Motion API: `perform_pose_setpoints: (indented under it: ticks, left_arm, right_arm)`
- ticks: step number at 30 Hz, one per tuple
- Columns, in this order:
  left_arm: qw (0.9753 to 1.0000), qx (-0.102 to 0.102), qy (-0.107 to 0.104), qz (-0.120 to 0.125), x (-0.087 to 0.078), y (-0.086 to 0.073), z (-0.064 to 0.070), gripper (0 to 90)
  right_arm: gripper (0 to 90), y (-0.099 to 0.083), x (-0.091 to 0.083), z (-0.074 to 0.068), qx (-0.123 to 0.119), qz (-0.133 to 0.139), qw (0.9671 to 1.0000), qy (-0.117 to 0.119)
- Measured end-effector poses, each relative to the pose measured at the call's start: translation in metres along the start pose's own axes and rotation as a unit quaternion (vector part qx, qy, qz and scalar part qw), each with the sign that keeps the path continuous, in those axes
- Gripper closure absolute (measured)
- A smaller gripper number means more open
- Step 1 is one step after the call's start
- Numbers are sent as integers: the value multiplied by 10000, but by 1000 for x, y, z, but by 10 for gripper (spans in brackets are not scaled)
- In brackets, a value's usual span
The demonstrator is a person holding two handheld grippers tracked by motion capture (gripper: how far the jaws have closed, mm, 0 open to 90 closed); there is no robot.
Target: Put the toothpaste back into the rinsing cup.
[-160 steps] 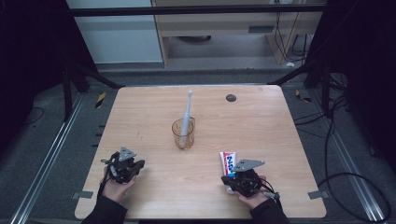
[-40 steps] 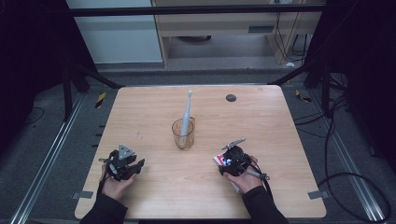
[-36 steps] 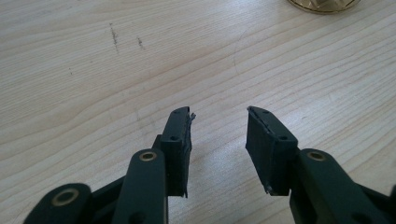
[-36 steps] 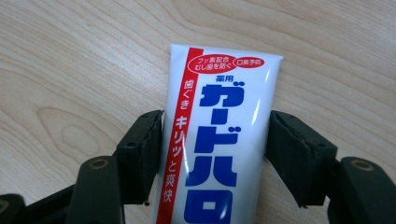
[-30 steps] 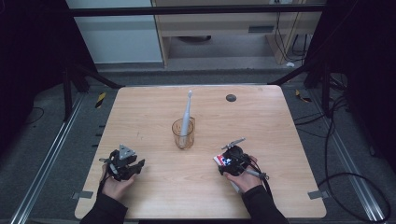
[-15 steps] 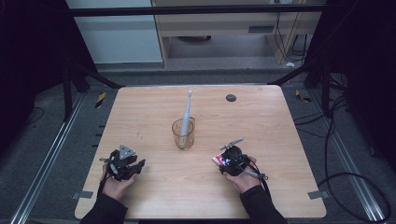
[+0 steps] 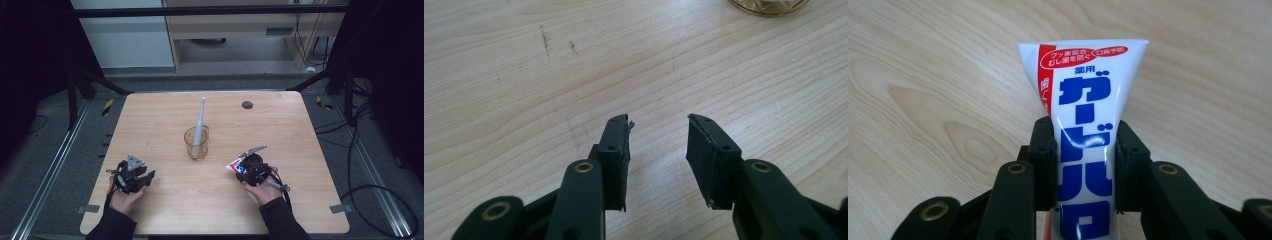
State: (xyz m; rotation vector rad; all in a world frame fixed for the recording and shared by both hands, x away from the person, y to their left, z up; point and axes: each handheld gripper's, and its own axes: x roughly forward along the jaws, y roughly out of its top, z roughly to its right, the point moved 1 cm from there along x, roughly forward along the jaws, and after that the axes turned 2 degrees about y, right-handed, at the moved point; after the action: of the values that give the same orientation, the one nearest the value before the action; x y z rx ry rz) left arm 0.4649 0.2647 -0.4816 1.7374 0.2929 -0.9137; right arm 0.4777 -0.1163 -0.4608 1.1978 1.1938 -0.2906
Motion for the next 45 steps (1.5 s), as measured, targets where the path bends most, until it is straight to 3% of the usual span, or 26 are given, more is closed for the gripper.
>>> perform_pose_setpoints:
  ticks: [7,13,16,24,45]
  left_arm:
    - [10000,0,11,-5,0,0,0,600]
    - [10000,-16,18,25,-1,0,0,600]
    - [10000,-15,19,24,-2,0,-1,601]
    - [10000,-12,31,34,-2,0,-1,602]
    - [9999,-65,73,98,-3,0,-3,605]
  right_arm:
    - [686,9,-22,-1,-52,762,9971,68]
    - [686,27,-36,-3,-14,1442,9894,168]
    - [687,36,-41,-5,2,1777,9839,173]
    - [686,58,-46,-13,109,2751,9607,354]
    - [687,101,-39,-31,155,3748,9244,686]
